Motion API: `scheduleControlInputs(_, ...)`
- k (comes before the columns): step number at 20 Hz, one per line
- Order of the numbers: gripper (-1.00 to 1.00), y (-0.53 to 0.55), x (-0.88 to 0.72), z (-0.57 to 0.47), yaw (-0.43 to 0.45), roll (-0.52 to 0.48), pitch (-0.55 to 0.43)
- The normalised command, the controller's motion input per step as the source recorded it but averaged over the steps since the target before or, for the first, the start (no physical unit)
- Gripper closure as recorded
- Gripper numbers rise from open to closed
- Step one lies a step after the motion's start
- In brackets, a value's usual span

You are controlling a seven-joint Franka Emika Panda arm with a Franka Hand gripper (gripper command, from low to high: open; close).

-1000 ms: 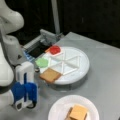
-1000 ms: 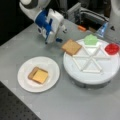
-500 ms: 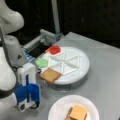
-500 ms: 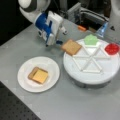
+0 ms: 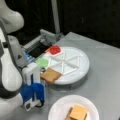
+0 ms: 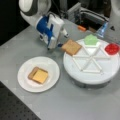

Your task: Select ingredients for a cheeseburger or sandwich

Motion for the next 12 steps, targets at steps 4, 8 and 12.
scheduleControlInputs(4, -1.00, 0.01, 0.12, -0.08, 0.009, 0.211, -0.084)
scheduleControlInputs(8, -1.00, 0.02, 0.07, -0.08, -0.014, 0.186, -0.082)
scheduleControlInputs(12, -1.00, 0.03, 0.03, -0.06, -0.036, 0.164, -0.071)
